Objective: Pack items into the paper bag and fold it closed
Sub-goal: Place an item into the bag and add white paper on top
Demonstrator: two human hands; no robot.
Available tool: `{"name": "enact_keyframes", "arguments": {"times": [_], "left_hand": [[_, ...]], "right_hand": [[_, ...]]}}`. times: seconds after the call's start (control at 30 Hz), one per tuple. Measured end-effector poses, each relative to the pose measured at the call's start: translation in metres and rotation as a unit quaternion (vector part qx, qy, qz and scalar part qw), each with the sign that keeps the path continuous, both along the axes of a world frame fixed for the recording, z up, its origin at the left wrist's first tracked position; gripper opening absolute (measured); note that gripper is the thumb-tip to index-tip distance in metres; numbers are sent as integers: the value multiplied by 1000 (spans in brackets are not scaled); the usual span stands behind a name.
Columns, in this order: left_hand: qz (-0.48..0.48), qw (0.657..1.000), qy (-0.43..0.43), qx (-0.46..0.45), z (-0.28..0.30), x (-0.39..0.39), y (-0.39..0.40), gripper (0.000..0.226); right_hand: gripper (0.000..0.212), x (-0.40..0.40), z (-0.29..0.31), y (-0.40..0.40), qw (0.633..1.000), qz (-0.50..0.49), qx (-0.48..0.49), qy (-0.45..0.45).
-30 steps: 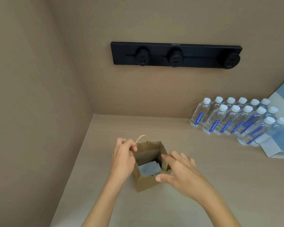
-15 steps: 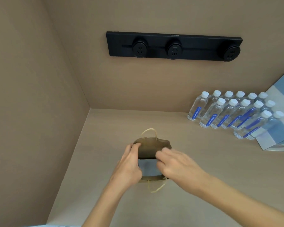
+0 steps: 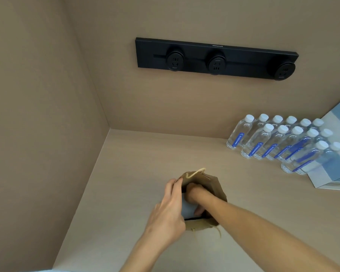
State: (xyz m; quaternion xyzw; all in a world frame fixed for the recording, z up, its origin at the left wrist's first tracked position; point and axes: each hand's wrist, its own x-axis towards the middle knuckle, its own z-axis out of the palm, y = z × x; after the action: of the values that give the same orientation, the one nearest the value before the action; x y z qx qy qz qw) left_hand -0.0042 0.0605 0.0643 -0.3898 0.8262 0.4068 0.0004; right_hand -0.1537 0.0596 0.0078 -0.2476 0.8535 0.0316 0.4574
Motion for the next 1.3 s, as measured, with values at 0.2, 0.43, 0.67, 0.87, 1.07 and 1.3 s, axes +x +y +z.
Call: {"name": "enact_keyframes", "arguments": {"times": [0.2,0.43,0.67,0.87,1.07,1.3], "left_hand": [[20,1000,3,9,0,-2,-4,91],[25,999,24,-1,-4,-6,-11,84],[70,995,63,42,-13,-2,-41,79],[64,988,130,51,6,11,-59,66],[22,943,331,14,85,2,-70,52],[55,903,403,137,117,-26,-65,17]], "right_hand": [[44,6,-24,-1,962,-219,-162,21],[31,5,-15,1,980,77,-140,115],[24,4,75,24,890,264,-284,238],[22,-27,160,41,859,107,-496,67],[12,-45,213,34,802,105,-587,-41],[21,-47,230,22,733,-12,-661,-161]]}}
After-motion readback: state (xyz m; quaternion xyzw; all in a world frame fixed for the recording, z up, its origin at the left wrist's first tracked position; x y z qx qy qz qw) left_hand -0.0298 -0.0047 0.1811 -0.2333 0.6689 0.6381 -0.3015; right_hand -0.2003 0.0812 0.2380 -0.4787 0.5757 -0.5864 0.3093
